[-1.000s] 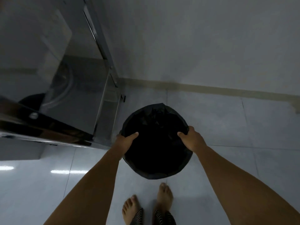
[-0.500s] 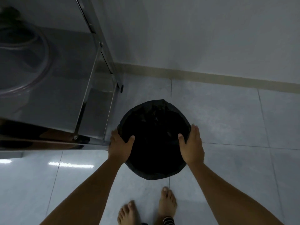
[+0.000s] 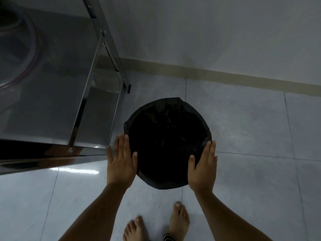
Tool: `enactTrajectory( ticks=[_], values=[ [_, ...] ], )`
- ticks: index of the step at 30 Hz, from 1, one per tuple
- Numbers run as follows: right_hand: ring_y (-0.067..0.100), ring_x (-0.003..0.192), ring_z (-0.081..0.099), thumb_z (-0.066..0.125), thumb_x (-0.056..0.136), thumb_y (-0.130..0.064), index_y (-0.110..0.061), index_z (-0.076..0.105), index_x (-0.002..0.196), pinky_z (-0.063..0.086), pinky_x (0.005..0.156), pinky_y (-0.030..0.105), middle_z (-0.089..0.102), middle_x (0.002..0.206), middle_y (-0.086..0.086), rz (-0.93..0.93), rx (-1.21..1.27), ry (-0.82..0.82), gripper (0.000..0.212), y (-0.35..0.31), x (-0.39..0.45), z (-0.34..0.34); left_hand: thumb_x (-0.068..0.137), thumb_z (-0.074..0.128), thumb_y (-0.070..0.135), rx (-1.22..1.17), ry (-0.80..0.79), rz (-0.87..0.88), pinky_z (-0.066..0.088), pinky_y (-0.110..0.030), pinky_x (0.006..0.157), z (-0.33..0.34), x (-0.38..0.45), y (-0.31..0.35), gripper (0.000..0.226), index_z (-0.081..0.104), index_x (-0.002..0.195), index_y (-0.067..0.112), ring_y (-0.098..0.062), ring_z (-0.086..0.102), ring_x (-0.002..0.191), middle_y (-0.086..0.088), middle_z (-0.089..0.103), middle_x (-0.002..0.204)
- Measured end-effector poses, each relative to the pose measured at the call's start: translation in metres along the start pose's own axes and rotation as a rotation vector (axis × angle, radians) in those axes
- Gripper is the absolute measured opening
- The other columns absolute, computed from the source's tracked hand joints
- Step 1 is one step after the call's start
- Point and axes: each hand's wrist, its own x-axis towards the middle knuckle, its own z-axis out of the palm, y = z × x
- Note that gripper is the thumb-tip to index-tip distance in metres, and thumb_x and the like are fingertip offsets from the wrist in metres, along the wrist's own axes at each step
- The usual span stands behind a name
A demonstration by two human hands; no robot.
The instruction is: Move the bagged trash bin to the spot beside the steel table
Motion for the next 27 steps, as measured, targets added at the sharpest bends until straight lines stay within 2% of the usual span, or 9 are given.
enactTrajectory(
  ticks=[6, 9, 18, 22, 27],
  values=[
    [0.027, 0.149, 0.024, 0.028, 0.095, -0.044, -0.007, 0.015, 0.156, 0.022, 0.122, 0.046, 0.015, 0.164, 0.011, -0.037, -0.019, 0.012, 0.073, -0.014, 0.05, -0.003, 0.093, -0.014, 0.058, -0.056, 0.047, -0.01, 0.005, -0.047, 0.126, -0.014, 0.042, 0.014, 0.088, 0.015, 0.161, 0.008, -0.027, 0.009, 0.156, -0.012, 0.012, 0.169],
    [0.023, 0.151, 0.019, 0.024, 0.095, -0.044, -0.008, 0.011, 0.157, 0.018, 0.123, 0.044, 0.013, 0.165, 0.009, -0.058, -0.014, 0.023, 0.073, -0.025, 0.082, -0.005, 0.099, 0.004, 0.047, -0.052, 0.094, -0.006, 0.016, -0.053, 0.124, -0.024, 0.071, 0.024, 0.077, 0.024, 0.157, 0.002, -0.034, 0.022, 0.153, -0.019, 0.025, 0.164],
    [0.021, 0.152, 0.017, 0.029, 0.094, -0.038, -0.009, 0.012, 0.157, 0.016, 0.124, 0.045, 0.014, 0.165, 0.008, -0.093, 0.04, 0.079, 0.071, -0.056, 0.163, -0.006, 0.099, 0.012, 0.039, -0.084, 0.169, 0.011, 0.007, -0.049, 0.124, -0.039, 0.15, 0.036, 0.07, 0.018, 0.159, 0.004, -0.033, 0.015, 0.155, -0.017, 0.017, 0.167],
    [0.023, 0.151, 0.018, 0.033, 0.097, -0.038, -0.01, 0.011, 0.157, 0.017, 0.123, 0.044, 0.013, 0.165, 0.008, -0.106, 0.034, 0.082, 0.069, -0.069, 0.187, -0.008, 0.101, 0.021, 0.035, -0.053, 0.185, -0.001, 0.008, -0.051, 0.124, -0.045, 0.176, 0.038, 0.066, 0.017, 0.159, 0.004, -0.032, 0.016, 0.155, -0.017, 0.017, 0.167],
    [0.026, 0.152, 0.016, 0.032, 0.098, -0.045, -0.008, 0.008, 0.157, 0.016, 0.123, 0.047, 0.008, 0.166, 0.009, -0.113, -0.01, 0.006, 0.074, -0.075, 0.198, -0.015, 0.106, 0.023, 0.038, -0.003, 0.118, -0.042, 0.003, -0.049, 0.124, -0.059, 0.182, 0.045, 0.065, 0.01, 0.161, 0.006, -0.03, 0.008, 0.156, -0.014, 0.01, 0.169]
  ],
)
